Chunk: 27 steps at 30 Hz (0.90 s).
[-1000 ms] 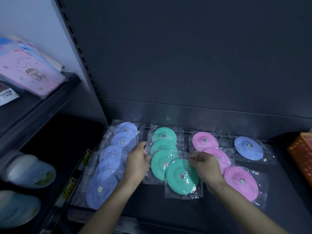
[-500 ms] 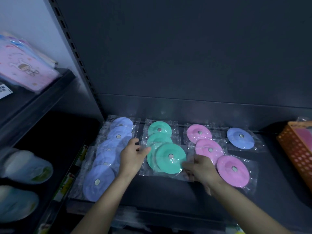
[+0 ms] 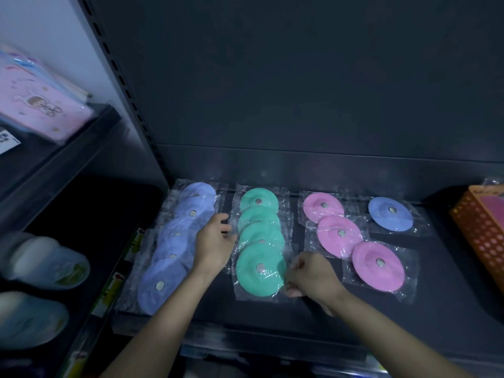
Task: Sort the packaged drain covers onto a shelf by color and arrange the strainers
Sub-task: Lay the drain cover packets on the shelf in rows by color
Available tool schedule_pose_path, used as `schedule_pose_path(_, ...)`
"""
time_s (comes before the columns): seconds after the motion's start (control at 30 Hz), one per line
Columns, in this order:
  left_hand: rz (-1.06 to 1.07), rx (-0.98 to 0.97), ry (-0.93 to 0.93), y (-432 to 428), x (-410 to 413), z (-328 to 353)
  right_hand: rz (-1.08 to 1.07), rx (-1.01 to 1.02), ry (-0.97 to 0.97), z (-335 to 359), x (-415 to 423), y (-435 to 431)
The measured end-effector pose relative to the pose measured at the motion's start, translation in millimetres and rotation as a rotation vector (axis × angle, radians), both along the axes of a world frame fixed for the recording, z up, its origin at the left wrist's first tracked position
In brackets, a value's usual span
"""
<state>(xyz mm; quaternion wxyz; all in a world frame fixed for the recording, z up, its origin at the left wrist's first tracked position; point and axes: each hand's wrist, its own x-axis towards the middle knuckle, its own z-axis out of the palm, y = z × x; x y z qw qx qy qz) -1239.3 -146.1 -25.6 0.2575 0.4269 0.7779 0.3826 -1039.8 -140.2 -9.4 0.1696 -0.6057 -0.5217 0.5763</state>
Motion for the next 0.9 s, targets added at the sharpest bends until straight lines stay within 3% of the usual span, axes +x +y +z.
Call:
schedule_pose_path(0.1, -0.014, 0.008, 0.033, -2, -2, -1, 0.126, 0.025, -0.071, 1, 4, 1)
schedule_pose_path(0.23, -0.083, 0.087, 0.178, -4, -2, 2, 0.436, 0.599, -0.569, 7, 13, 9)
schedule_pose_path(0.33, -0.208, 0.103, 0.318, -1, -1, 8, 0.653, 0.821, -0.511, -1, 14, 11)
schedule_pose_path(0.43, -0.376, -0.019, 0.332, 10, -2, 9, 0.846, 0.832, -0.513, -13, 7, 8)
schedule_pose_path(0.53, -0.577, -0.186, 0.429, 20, -3, 5, 0.851, 0.776, -0.565, -19, 1, 4)
schedule_pose_path(0.73, -0.732, -0.205, 0.733, 38, -4, 7, 0.859, 0.800, -0.583, -20, -1, 6)
schedule_pose_path(0.9, -0.800, -0.226, 0.662, 47, -13, -1, 0.896, 0.848, -0.591, -16, -2, 8)
